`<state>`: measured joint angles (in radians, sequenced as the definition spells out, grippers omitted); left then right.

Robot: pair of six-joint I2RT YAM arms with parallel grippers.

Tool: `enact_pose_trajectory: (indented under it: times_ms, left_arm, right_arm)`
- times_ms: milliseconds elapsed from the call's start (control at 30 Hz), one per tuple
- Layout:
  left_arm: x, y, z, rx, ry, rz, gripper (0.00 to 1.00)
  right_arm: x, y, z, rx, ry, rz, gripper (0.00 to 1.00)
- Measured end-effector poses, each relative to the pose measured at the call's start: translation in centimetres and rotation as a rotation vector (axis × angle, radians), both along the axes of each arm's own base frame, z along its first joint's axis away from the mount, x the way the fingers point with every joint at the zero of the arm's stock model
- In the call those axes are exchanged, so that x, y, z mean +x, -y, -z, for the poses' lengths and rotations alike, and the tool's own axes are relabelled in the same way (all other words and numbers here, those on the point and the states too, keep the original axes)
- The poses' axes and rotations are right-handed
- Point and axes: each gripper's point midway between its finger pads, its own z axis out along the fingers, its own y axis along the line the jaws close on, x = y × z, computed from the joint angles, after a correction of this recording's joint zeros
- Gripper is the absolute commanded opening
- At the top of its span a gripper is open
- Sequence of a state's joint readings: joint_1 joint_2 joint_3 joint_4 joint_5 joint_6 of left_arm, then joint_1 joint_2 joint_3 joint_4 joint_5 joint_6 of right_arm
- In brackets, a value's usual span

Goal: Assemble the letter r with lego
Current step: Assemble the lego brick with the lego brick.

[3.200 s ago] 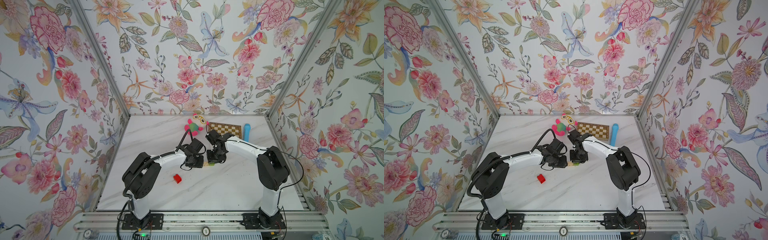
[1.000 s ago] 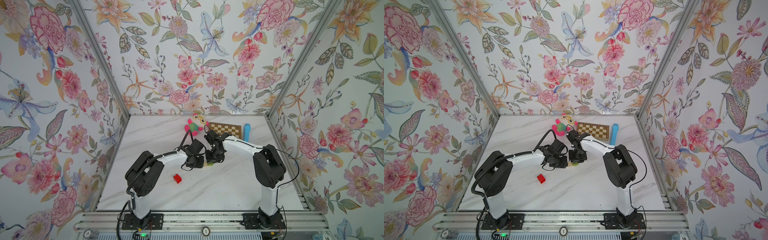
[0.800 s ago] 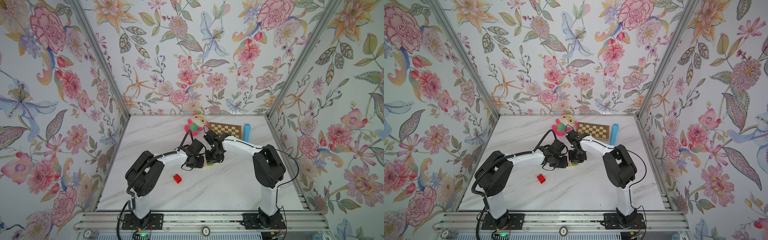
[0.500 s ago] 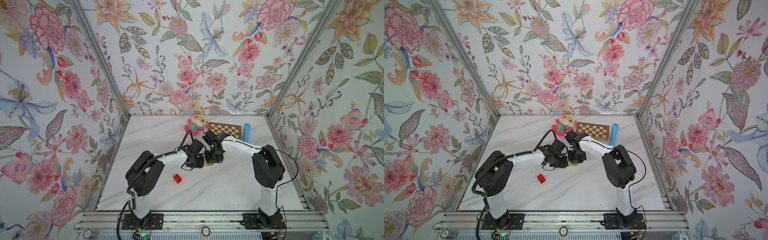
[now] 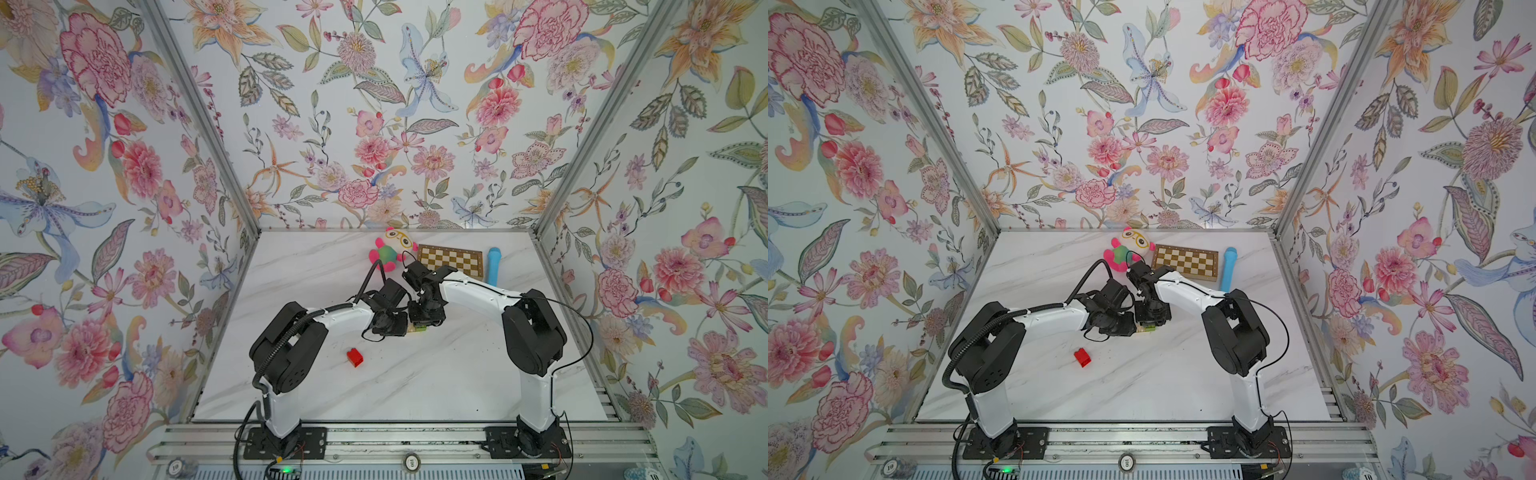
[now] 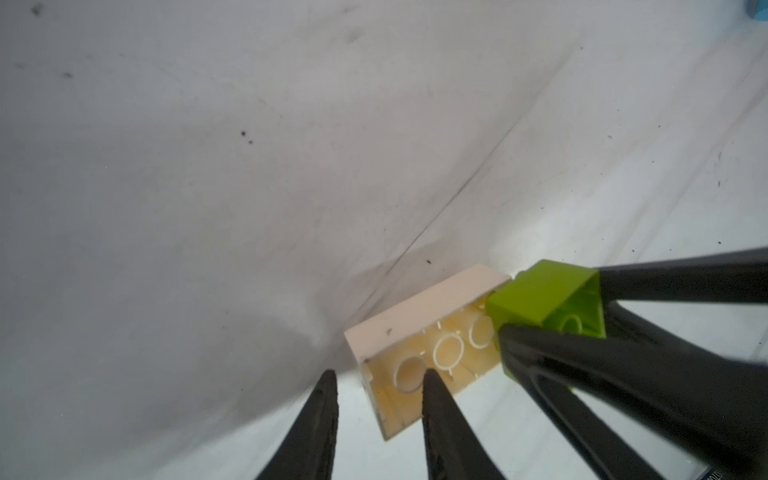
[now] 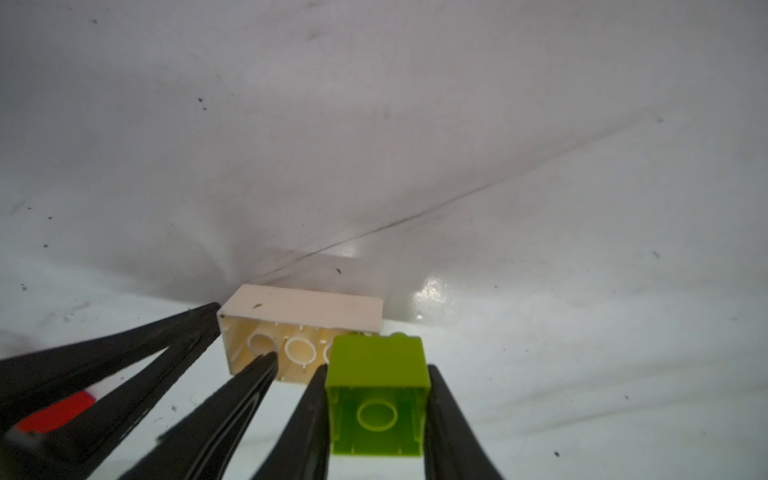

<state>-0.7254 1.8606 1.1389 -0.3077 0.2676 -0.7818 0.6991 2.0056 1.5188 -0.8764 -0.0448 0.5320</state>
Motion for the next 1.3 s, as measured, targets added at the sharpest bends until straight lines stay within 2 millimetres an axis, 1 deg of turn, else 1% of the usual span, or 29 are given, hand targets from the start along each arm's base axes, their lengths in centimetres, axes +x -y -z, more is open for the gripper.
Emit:
enact_pose_trajectory:
  times_ms: [233, 567, 700, 867, 967, 1000, 1067, 1167, 1300]
  left_arm:
    - [-0.2, -0.8, -0.1, -0.003, -0.004, -0.007, 0.36]
    - [-0.2, -0.8, 0.0, -0.012, -0.006, 0.000, 0.36]
    - [-0.2, -0.8, 0.0, -0.014, -0.006, 0.004, 0.36]
    - [-0.2, -0.8, -0.1, -0.017, -0.009, 0.010, 0.36]
    - [-0.2, -1.3, 0.1, -0.003, -0.017, 0.011, 0.36]
    - [-0.2, -1.4, 0.1, -0.001, -0.020, 0.009, 0.36]
    - [-0.2, -1.6, 0.1, 0.003, -0.023, 0.009, 0.36]
    - [-0.2, -1.6, -0.1, 0.010, -0.028, 0.012, 0.36]
    - [-0.1, -1.5, -0.5, 0.012, -0.028, 0.015, 0.37]
  right_arm:
    - [-0.1, -0.1, 0.3, -0.016, -0.008, -0.001, 0.27]
    - [-0.1, -0.2, 0.4, -0.046, 0.001, -0.012, 0.28]
    - [-0.1, -0.2, 0.4, -0.045, 0.001, -0.013, 0.30]
    - [-0.1, -0.2, 0.2, -0.045, 0.001, -0.019, 0.35]
    - [-0.1, -0.2, 0.2, -0.045, 0.002, -0.026, 0.41]
    - [-0.2, -0.3, 0.3, -0.042, -0.003, -0.030, 0.43]
    - [-0.3, -0.2, 0.8, -0.051, -0.016, -0.034, 0.45]
    - [-0.3, -0.2, 0.9, -0.051, -0.017, -0.038, 0.50]
    - [-0.4, -0.1, 0.8, -0.054, -0.019, -0.038, 0.61]
